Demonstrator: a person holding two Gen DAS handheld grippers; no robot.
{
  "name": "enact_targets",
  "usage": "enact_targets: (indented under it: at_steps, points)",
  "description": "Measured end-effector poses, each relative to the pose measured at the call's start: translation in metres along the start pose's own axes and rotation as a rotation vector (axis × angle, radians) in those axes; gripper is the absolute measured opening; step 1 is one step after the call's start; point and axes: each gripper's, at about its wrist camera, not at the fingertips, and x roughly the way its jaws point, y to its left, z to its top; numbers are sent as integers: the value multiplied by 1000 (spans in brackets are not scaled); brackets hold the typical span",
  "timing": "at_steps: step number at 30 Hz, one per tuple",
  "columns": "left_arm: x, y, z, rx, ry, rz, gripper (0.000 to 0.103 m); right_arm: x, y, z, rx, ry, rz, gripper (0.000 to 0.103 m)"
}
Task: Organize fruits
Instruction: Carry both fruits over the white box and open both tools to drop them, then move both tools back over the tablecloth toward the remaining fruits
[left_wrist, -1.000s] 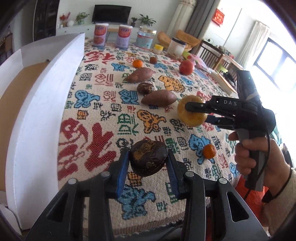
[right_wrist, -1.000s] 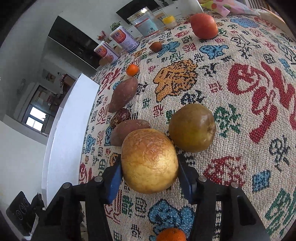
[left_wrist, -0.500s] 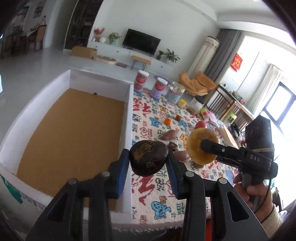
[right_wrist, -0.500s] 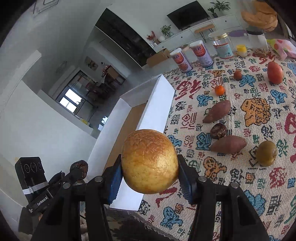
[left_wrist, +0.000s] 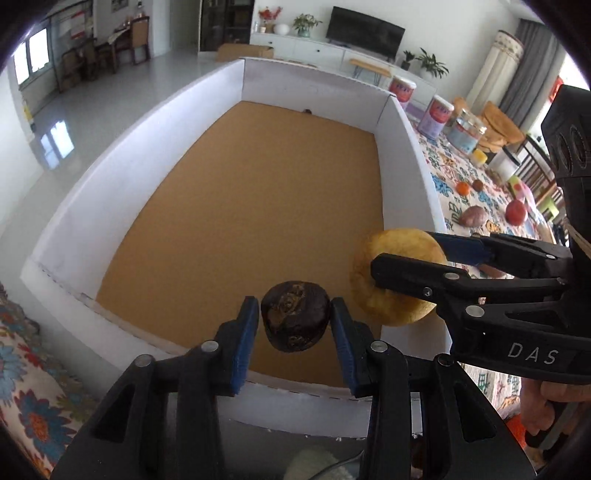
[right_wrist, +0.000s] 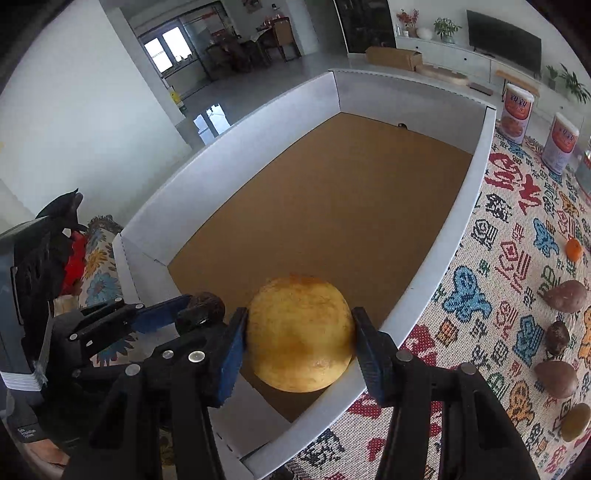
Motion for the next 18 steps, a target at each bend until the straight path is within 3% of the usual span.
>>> enact_targets:
  at_steps: [2,3,5,8,10,13,18]
  points:
    - [-2,-2,0,4,-9,4,53,-2,0,1,-10,-28,-33,55]
    - [-4,-3,0,0,-19,8,65,-9,0,2,-7,-62,-34,55]
    - [-12,-9,-1,7,-57,13,77,-28,-5,4,14,-127,-31,55]
    - [-27,-28,-4,49,-121,-13,86,-69,-16,-4,25,-234,-78,56]
    - [-35,-47,-8,89,-149,-63,88,-97,-29,-18,37,-293,-133,67]
    - [-39,-87,-17,157,-158,-172,92,-135,-65,-58,98,-372,-222,88]
    - [-17,-157,-45,241,-87,-314,94,-175,-137,-163,307,-443,-451,91]
